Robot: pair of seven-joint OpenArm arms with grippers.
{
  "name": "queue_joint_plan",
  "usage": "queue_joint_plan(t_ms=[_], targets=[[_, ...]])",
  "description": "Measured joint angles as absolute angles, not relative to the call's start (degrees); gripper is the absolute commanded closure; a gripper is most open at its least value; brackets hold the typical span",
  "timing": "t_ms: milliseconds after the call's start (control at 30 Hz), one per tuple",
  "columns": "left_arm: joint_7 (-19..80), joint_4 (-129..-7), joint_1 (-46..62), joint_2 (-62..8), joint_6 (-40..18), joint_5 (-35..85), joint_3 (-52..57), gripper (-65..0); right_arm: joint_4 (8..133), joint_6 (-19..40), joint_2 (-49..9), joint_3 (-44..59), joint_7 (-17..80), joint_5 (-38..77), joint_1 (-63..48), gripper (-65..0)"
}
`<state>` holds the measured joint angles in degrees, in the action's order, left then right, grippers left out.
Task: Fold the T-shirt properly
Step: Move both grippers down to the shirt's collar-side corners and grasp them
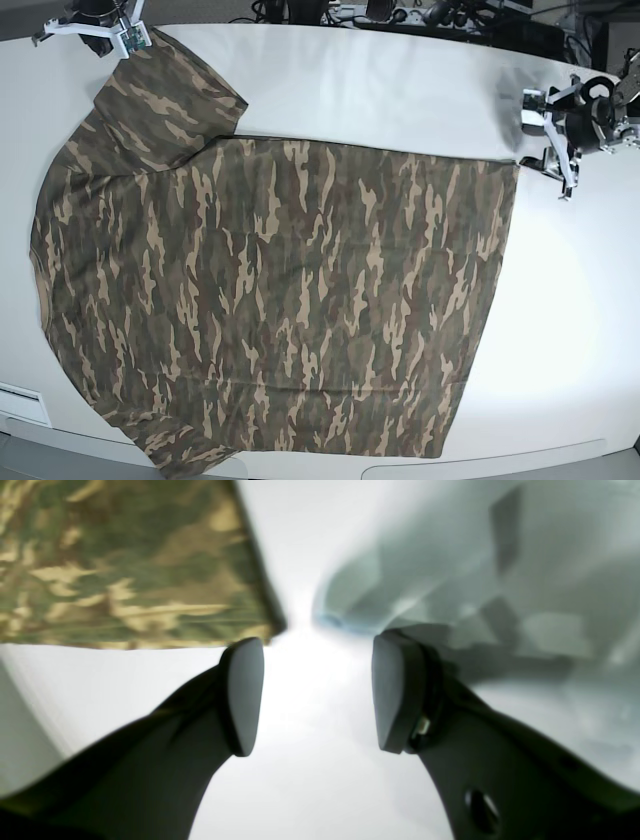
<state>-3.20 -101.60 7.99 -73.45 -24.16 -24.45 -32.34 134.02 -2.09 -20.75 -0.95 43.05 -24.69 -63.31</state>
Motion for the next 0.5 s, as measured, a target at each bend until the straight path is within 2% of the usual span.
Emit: queue_joint_plan(t_ms=[267, 500], targets=[[-2.7, -95.5, -6.3, -67.7, -21.4, -24.7, -44.7, -35.6, 134.0, -2.3, -20.6, -1.0, 43.0, -24.7, -63.3, 0.0], [-1.5, -95.6, -11.7, -66.5, -21.8, -25.3, -51.2, -35.6, 134.0, -2.3, -20.6, -1.0, 42.8, -24.6, -63.3, 0.0]])
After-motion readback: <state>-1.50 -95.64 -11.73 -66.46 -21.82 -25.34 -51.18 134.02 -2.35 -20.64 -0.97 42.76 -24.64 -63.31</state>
